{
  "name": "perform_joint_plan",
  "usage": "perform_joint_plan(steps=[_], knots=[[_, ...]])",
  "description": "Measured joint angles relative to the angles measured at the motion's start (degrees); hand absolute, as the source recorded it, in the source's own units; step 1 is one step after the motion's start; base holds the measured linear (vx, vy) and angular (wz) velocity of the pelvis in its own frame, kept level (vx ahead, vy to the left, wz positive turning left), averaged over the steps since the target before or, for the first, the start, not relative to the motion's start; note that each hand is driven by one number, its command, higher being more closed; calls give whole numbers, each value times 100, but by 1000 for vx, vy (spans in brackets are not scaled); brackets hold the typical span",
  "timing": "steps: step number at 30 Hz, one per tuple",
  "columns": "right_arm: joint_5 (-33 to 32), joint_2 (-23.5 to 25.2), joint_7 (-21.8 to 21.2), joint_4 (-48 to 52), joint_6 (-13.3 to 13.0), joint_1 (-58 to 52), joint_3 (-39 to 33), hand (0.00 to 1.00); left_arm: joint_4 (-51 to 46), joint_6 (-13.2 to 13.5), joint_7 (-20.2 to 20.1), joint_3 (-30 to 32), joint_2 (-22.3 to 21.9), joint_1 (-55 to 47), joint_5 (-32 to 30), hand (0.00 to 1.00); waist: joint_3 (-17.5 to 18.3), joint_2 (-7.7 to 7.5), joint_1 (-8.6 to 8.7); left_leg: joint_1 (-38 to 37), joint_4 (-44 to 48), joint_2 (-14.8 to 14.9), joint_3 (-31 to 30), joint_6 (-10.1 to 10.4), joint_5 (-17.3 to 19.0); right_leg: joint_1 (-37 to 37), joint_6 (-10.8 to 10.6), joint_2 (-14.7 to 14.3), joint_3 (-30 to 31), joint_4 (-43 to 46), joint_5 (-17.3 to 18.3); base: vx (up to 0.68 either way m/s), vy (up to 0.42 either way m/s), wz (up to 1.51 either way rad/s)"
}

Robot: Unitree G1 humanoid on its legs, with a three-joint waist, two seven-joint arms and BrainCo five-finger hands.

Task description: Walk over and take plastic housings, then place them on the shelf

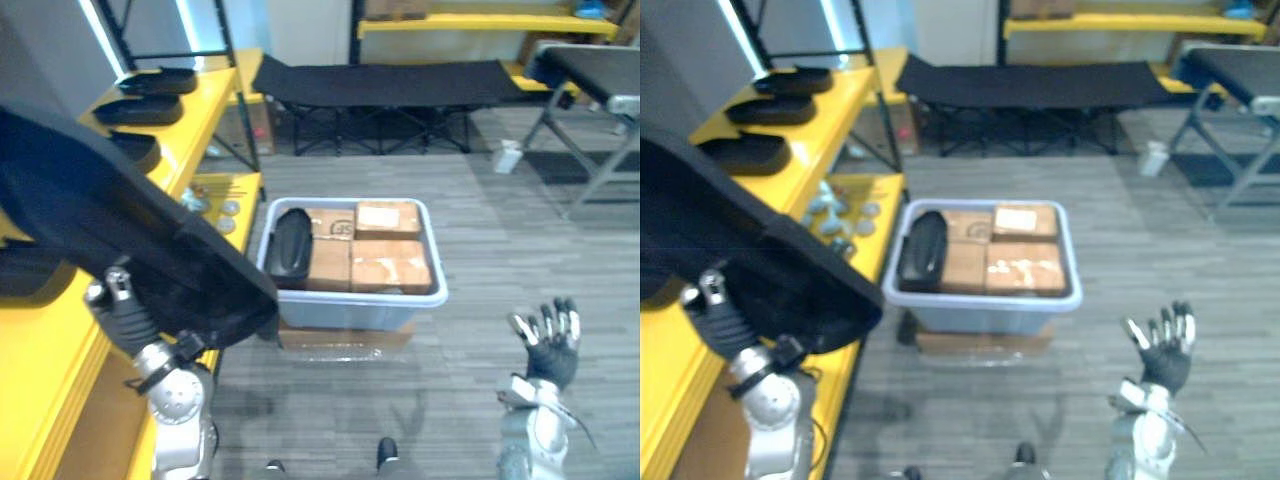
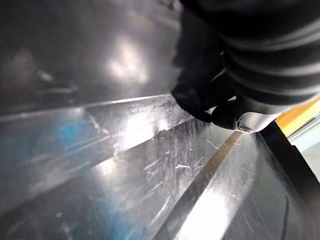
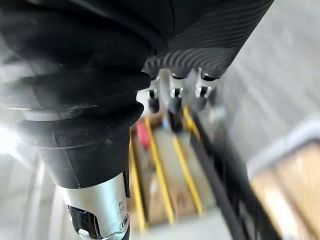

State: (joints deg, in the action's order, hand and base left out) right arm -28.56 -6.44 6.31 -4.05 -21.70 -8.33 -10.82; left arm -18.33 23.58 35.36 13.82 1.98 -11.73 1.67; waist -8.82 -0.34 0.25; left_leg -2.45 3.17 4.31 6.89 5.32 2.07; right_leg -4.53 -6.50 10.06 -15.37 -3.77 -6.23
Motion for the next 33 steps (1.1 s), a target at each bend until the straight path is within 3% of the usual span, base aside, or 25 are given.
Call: perform_joint_plan(steps=[2, 10, 14, 17, 20, 22, 24, 30, 33], knots=[[5, -2, -40, -140, 27, 269, 328, 0, -195, -26, 5, 300, -7, -213, -11, 100, 25, -9, -111, 50, -81, -54, -190, -19, -86, -68, -21, 34, -224, -20, 15, 22, 7, 56], [136, 83, -135, -843, 452, 1566, 2216, 0, -607, -85, 46, 1264, -312, -1080, -260, 100, 82, -103, -969, 177, -155, -254, -902, -63, -165, -377, -84, 144, -990, -74, 131, 26, 10, 46], [434, 148, -118, -1071, 700, 2068, 2608, 0, -608, -91, -131, 1332, -398, -1274, -184, 100, 95, -178, -1220, 226, -114, -364, -1230, -86, -157, -554, -99, 201, -1341, -64, 202, 29, 9, 45], [474, 178, -83, -1072, 849, 2140, 2699, 0, -607, -91, -344, 1492, -534, -1370, 33, 100, 79, -216, -1250, 270, -52, -405, -1329, -106, -134, -555, -97, 253, -1459, 83, 316, 27, 31, 24], [465, 118, -55, -1079, 919, 2080, 2717, 0, -603, -80, -522, 1520, -529, -1471, 243, 100, -10, -232, -1243, 517, 556, -406, -1430, -105, 183, -456, -40, 317, -1515, 586, 647, 8, 52, 17], [467, 19, -52, -1080, 914, 2073, 2667, 0, -571, -63, -568, 1509, -527, -1400, 250, 100, -273, -200, -1217, 845, 1331, -370, -1618, -74, 506, -331, -39, 339, -1601, 1165, 966, -48, 56, 27], [467, -31, -57, -1101, 900, 2072, 2574, 0, -496, -22, -565, 1498, -525, -1330, 243, 100, -577, -189, -1238, 885, 1548, -376, -1684, -73, 616, -300, -34, 402, -1608, 1466, 1156, -107, 40, 18], [543, -51, -156, -1181, 633, 2084, 2482, 0, -456, 32, -684, 1523, -473, -1307, 495, 100, -782, -195, -1386, 1075, 1437, -447, -1848, -101, 550, -137, -76, 476, -1768, 1550, 1238, -38, -11, 14], [659, -63, -131, -1180, 568, 2254, 2480, 0, -456, 240, -801, 1538, -474, -1303, 778, 100, -887, -156, -1449, 1089, 1397, -470, -1919, -66, 499, -132, -73, 482, -1824, 1571, 1249, 33, -43, 14]])
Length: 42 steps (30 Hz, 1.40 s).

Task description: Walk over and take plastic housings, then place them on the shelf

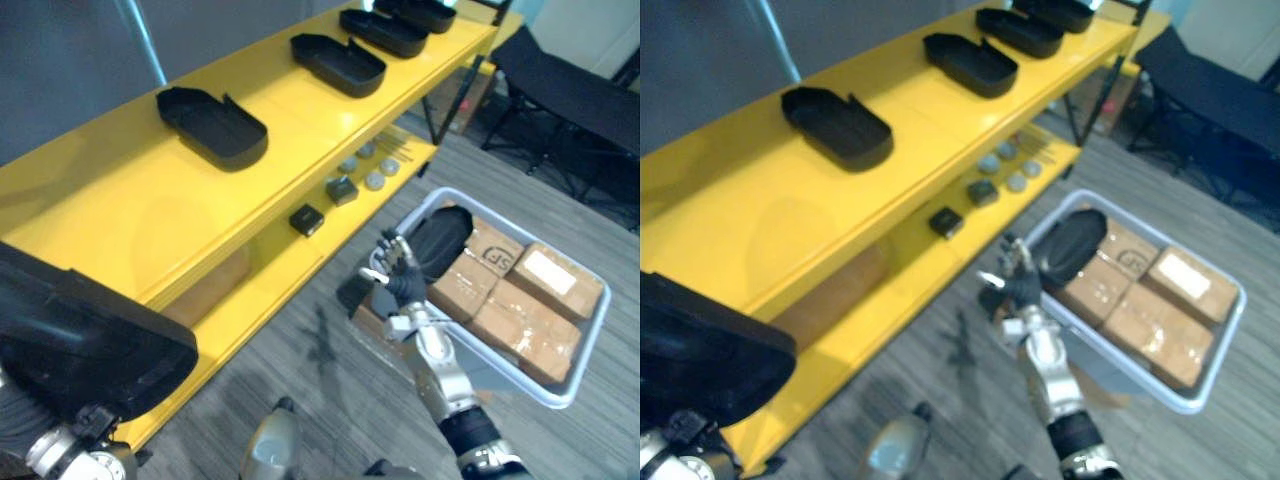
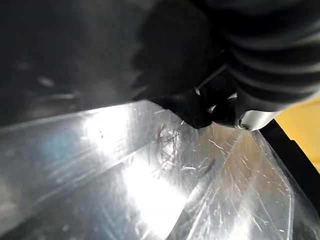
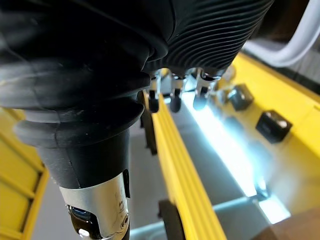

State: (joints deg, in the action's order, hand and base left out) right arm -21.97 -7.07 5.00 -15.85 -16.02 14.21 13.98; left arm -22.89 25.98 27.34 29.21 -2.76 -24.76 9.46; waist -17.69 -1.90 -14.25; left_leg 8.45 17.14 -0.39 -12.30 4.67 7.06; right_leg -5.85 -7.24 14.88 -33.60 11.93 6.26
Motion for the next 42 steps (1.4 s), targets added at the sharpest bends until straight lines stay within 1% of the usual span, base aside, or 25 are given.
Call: perform_joint_plan(steps=[2, 4, 6, 7, 8, 9, 10, 11, 13, 14, 16, 17, 19, 20, 21, 24, 26, 31, 33, 34, 36, 37, 40, 42], knots=[[47, -4, 35, -1, 0, 256, -5, 0, -2, 126, -233, -2, -1, 17, 240, 100, -119, 36, -18, 42, 48, -6, -25, 0, -16, 12, -16, 1, -48, 56, 2, 44, -32, 8], [61, -4, 33, -5, 0, 462, -35, 0, -2, 158, -397, -11, -1, 52, 370, 100, -152, 36, -26, 126, 60, -1, -40, 0, -17, 99, -19, -3, -43, 58, 5, 12, -13, 2], [80, -7, 5, -7, 0, 668, -108, 0, -1, 161, -420, -29, 0, 209, 370, 100, -282, 50, -27, 134, 68, 21, -36, 0, -16, 108, -19, -3, -32, 52, 5, -16, -2, -2], [82, -9, -63, -7, 0, 789, -137, 0, -1, 161, -396, -35, 5, 322, 368, 100, -350, 45, -33, 161, 68, 22, -26, -1, -15, 151, -15, 0, -15, 45, 7, -52, 10, -8], [79, -10, -234, -11, 0, 904, -150, 0, 6, 153, -365, -44, 18, 416, 368, 100, -418, 43, -44, 173, 57, 19, -1, -2, -15, 180, -7, 1, 14, 43, 12, -47, 13, -9], [78, -8, -319, -13, -1, 951, -146, 0, 24, 146, -346, -48, 24, 456, 368, 100, -449, 47, -45, 170, 56, 18, 4, -2, -14, 174, -7, -2, 20, 45, 12, -31, 7, -7], [78, -6, -502, -19, -2, 1038, -119, 0, 67, 117, -306, -71, 48, 487, 361, 100, -475, 56, -50, 171, 50, 17, 6, -3, -14, 167, -7, 0, 20, 49, 12, 0, 0, 0], [78, -7, -564, -31, -3, 1083, -82, 0, 92, 98, -281, -71, 62, 484, 355, 100, -477, 58, -56, 171, 45, 11, 4, -3, -14, 163, -8, 0, 18, 48, 11, -6, -5, 4], [70, 10, -865, -47, -33, 1212, 49, 0, 168, -50, -200, -69, 147, 459, 366, 100, -482, 68, -80, 160, 37, -42, -134, -4, -15, 29, -31, -4, -170, 21, 26, 9, -20, 31], [72, 7, -913, -47, -49, 1221, 108, 0, 202, -70, -199, -69, 176, 447, 367, 100, -482, 67, -88, 151, 38, -61, -187, -3, -15, -35, -52, -2, -260, 13, 46, 29, -46, 63], [84, 11, -1002, -47, -61, 1220, 219, 0, 317, -107, -387, -59, 217, 426, 427, 100, -483, 70, -119, 133, 52, -145, -474, -13, -29, -351, -91, -9, -688, -42, 115, 40, -56, 82], [84, 11, -1007, -47, -61, 1213, 254, 0, 333, -107, -433, -60, 217, 426, 426, 100, -483, 70, -141, 129, 56, -165, -500, -32, -43, -427, -93, -8, -788, -62, 126, 37, -44, 84], [191, 8, -1016, -47, -61, 1177, 281, 0, 337, -100, -866, -60, 219, 435, 602, 100, -485, 75, -215, 133, 21, -274, -641, -40, -124, -692, -106, -8, -1179, -173, 141, 28, -23, 76], [223, 8, -1017, -47, -61, 1176, 282, 0, 337, -98, -919, -61, 219, 432, 618, 100, -485, 75, -225, 133, 10, -282, -647, -40, -131, -713, -104, -8, -1203, -179, 141, 12, -1, 56], [384, 14, -1008, -50, -61, 1169, 309, 0, 335, -95, -1166, -66, 219, 384, 756, 100, -486, 76, -288, 141, -50, -319, -680, -48, -175, -731, -93, -7, -1249, -184, 149, -3, 13, 30], [496, 11, -1005, -98, -68, 1115, 341, 0, 324, -95, -1432, -86, 221, 328, 827, 100, -490, 90, -285, 185, -60, -361, -620, -78, -219, -724, -90, 40, -1306, -151, 150, -21, 23, 13], [611, -23, -1003, -135, -130, 1010, 407, 0, 232, -94, -1500, -287, 240, 341, 828, 100, -489, 92, -220, 230, -43, -355, -413, -128, -252, -677, -51, 96, -1277, -100, 172, -65, 50, -3], [818, -59, -970, -138, -186, 849, 412, 0, 106, -91, -1500, -609, 375, 588, 851, 100, -485, 115, -82, 403, -69, -258, -113, -141, -318, -379, -66, 127, -1074, 2, 137, -75, 34, -15], [821, -81, -934, -136, -296, 811, 410, 0, 105, -50, -1489, -720, 483, 663, 845, 100, -485, 116, -54, 406, -129, -229, -9, -148, -349, -274, -60, 125, -949, 6, 116, -63, 19, -31], [823, -123, -864, -134, -375, 803, 399, 0, 103, -27, -1467, -821, 473, 766, 811, 100, -485, 116, -28, 434, -238, -197, 47, -141, -423, -153, -54, 124, -861, 16, 96, -56, 1, -18], [823, -136, -865, -131, -399, 802, 390, 0, 103, -25, -1440, -901, 478, 845, 794, 100, -485, 115, 34, 474, -333, -165, 80, -127, -513, -24, -55, 123, -823, 22, 66, -52, -15, -16], [823, -145, -872, -132, -399, 789, 390, 0, 103, -25, -1387, -960, 477, 869, 794, 100, -485, 115, 33, 475, -383, -125, 187, -121, -554, 59, -92, 120, -728, 24, 24, -35, -14, -26], [822, -155, -882, -115, -444, 722, 336, 0, 103, -25, -1265, -976, 479, 925, 758, 100, -485, 115, 101, 422, -394, -36, 353, -127, -559, 94, -93, 105, -596, 23, 15, -42, -19, -23], [816, -156, -888, -93, -483, 722, 232, 0, 105, -25, -1194, -975, 480, 934, 758, 100, -485, 115, 103, 367, -469, -26, 393, -110, -570, 109, -84, 96, -552, 22, 9, -54, -25, -14]])
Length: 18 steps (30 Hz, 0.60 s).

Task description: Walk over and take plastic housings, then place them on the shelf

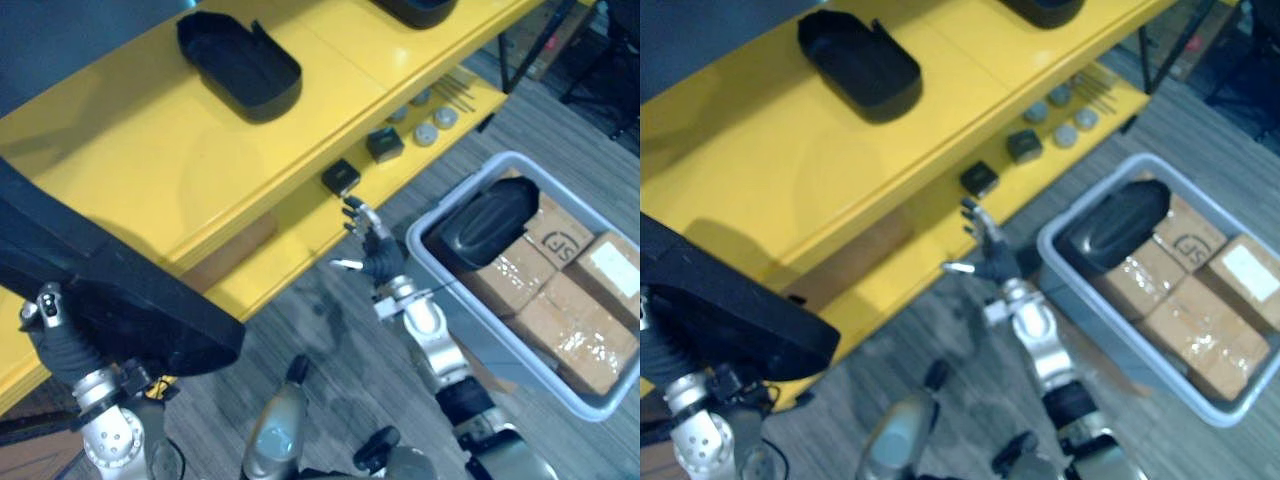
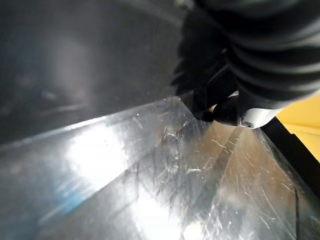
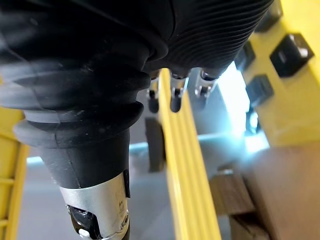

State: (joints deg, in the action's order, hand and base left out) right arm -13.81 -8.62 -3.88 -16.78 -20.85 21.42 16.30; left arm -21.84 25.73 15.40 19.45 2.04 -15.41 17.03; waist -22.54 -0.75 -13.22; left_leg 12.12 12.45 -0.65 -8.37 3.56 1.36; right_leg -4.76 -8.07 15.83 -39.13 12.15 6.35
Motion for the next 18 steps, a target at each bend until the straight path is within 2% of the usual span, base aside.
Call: perform_joint_plan(steps=[3, 5, 7, 9, 10, 12, 15, 17, 18], knots=[[-4, -28, -5, 38, -128, 15, -154, 0, 10, 6, 132, 18, 4, 37, -13, 100, -1, -1, -4, 13, 19, 9, 19, -1, 13, 8, 5, 4, 10, 2, 3, -49, -1, -3], [-13, -57, -83, 38, -189, 65, -223, 0, 14, 38, 251, 45, 5, 93, -16, 100, -19, 26, -8, 150, 368, 27, 97, -50, 201, -10, 0, 16, 15, 31, 0, -49, 56, -3], [-1, -79, -189, 37, -191, 189, -224, 0, 23, 40, 386, 65, 42, 106, -75, 100, -63, 82, -20, 322, 1024, 90, 170, -82, 550, -108, -6, -47, 65, 75, -3, -44, 95, -11], [-1, -85, -237, 38, -209, 309, -230, 0, 55, 31, 504, 80, 156, 158, -298, 100, -74, 75, -42, 413, 1335, 135, 222, -141, 730, -165, -29, -105, 115, 75, -16, -57, 108, -3], [0, -127, -249, 42, -313, 512, -243, 0, 64, 8, 595, 94, 391, 278, -508, 100, -89, 45, -77, 568, 1512, 105, 234, -196, 869, -160, -63, -138, 212, 50, -63, -48, 105, 12], [12, -141, -233, 72, -358, 614, -301, 0, 104, 3, 593, 84, 579, 491, -623, 100, -94, 22, -49, 694, 1525, 50, 105, -276, 931, -107, 12, -175, 602, 33, -126, -46, 184, 51], [130, -274, -149, 279, -361, 611, -416, 0, 206, 15, 583, 59, 994, 1033, -617, 100, -127, -70, 26, 836, 1122, -20, -117, -342, 671, 145, 308, -294, 1627, 156, -387, -8, 218, 95], [151, -319, -77, 453, -364, 528, -791, 0, 417, 26, 583, -11, 1215, 1518, -605, 100, -175, -179, 91, 881, 486, -143, -496, -281, 98, 385, 295, -337, 2071, 351, -539, 59, 35, 109], [149, -323, -68, 469, -367, 512, -908, 0, 456, 21, 582, -30, 1240, 1600, -593, 100, -189, -222, 113, 877, 352, -170, -564, -265, -33, 411, 303, -333, 2069, 361, -546, 110, -85, 84]])
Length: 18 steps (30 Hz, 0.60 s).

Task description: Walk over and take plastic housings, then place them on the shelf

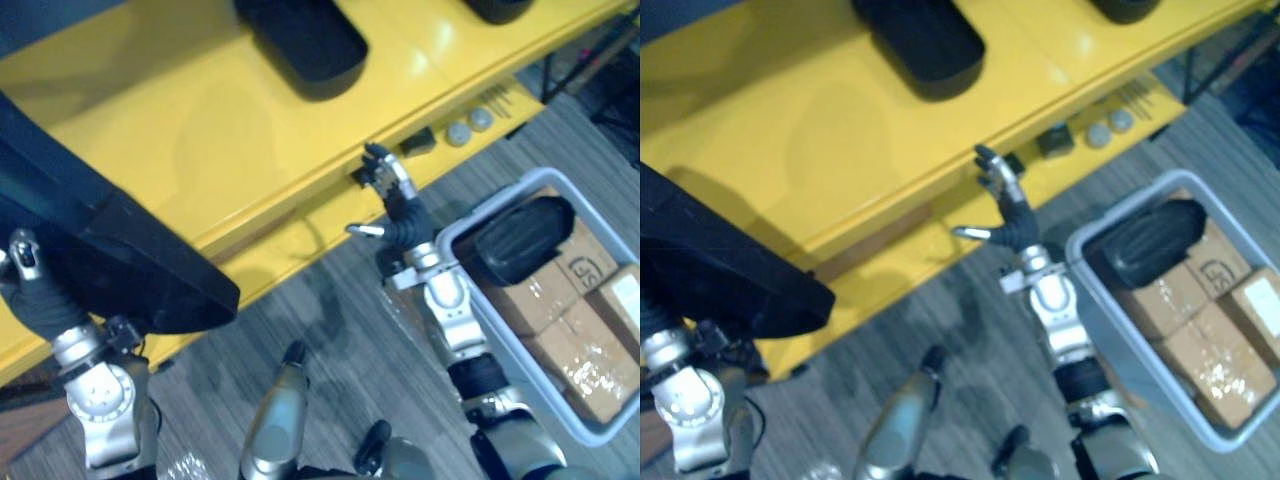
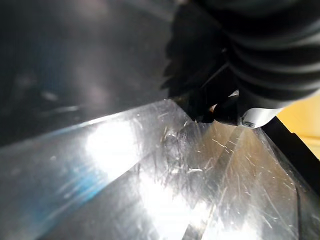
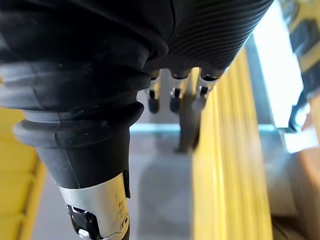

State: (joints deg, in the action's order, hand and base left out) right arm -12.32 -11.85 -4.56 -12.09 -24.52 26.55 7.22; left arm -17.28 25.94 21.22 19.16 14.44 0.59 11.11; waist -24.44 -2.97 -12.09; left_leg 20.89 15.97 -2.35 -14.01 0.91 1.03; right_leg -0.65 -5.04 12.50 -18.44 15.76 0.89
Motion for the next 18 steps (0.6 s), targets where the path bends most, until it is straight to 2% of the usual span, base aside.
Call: perform_joint_plan(steps=[1, 4, 8, 11, 15, 18], knots=[[-6, -7, 0, -3, -2, 0, -167, 0, 12, -22, 3, 4, 20, 55, 17, 100, -46, -90, 4, -8, -162, -21, -12, 7, -142, 28, 2, 18, -10, -4, 8, 82, -81, 38], [-40, -15, -41, -2, -106, -51, -318, 0, 46, -103, -24, -37, 14, -24, 21, 100, -98, -190, 49, -83, -145, -17, 90, -3, -156, -87, -90, 33, 10, -96, 85, 67, -82, 0], [-39, -53, -14, 82, -191, -195, -327, 0, 47, -121, -285, -48, -42, -155, 20, 100, -100, -192, 72, -277, -204, 102, 231, 14, -163, -219, -91, -64, -12, -154, 86, -24, -58, -20], [-35, -59, 136, 384, -221, -407, -330, 0, 43, -117, -498, -89, -184, -284, 22, 100, -101, -188, 146, -475, -610, 173, 225, 139, -291, -206, 14, -75, -19, -70, 213, -91, -63, -3], [46, -2, 533, 496, -221, -324, -329, 0, 42, -90, -651, -194, -251, -340, 33, 100, -112, -170, 151, -476, -1045, 160, 382, 147, -598, 77, 54, 64, -8, 74, 614, -117, -74, -11], [243, 70, 747, 499, -216, -332, -337, 0, 41, -45, -663, -205, -325, -225, 33, 100, -122, -153, 211, -474, -1248, 124, 496, 174, -778, 197, -15, 157, 0, 69, 921, -100, -91, -17]])
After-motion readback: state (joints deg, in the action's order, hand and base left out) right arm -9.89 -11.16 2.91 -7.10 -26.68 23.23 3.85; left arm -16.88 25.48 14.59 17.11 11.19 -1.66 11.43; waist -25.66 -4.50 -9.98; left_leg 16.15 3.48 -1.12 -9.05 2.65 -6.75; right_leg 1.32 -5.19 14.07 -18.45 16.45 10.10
